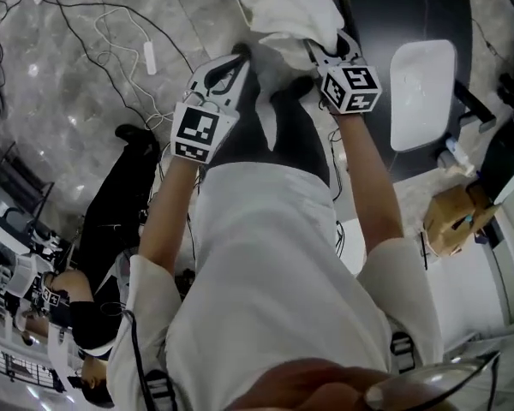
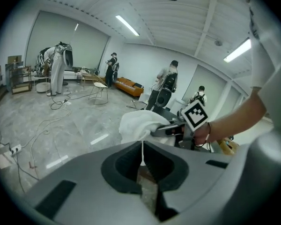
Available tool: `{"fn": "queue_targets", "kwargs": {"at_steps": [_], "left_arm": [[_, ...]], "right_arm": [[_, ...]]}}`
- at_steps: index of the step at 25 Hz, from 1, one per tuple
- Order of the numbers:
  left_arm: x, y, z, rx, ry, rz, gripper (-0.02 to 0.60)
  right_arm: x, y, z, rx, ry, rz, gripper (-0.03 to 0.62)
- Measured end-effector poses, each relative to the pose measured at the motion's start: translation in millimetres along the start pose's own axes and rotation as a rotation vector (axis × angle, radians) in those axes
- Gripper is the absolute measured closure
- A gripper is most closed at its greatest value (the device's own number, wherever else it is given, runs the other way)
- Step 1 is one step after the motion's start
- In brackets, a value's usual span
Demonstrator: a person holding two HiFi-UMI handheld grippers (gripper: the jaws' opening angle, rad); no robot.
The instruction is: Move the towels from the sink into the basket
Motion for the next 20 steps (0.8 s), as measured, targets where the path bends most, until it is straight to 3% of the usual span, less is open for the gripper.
{"fn": "queue_targets", "kwargs": {"at_steps": [5, 14, 16, 20], "left_arm": [[-58, 46, 31, -0.004, -0.046, 0.064, 0.571], [-157, 150, 99, 0.042, -0.055, 0.106, 0.571], [-183, 172, 112, 0.048, -0.088, 0.102, 0.571], [-233, 205, 128, 0.048, -0.150, 0.121, 0.571]], "right_arm": [[-68, 97, -34, -0.033, 0.051, 0.105, 0.436], [-213, 263, -108, -0.107, 0.081, 0.261, 0.416], [-248, 296, -121, -0.117, 0.076, 0.293, 0.377], [-299, 338, -139, -0.103, 0.101, 0.321, 0.232]]}}
Point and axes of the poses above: the fingertips, and each gripper's own axes: y forward along the fingers, z to its left, x out of its top, the point moved 2 cm from there along -y, backward along the fingers, and after that the axes turned 1 degree about z, right-handed, at the moved point
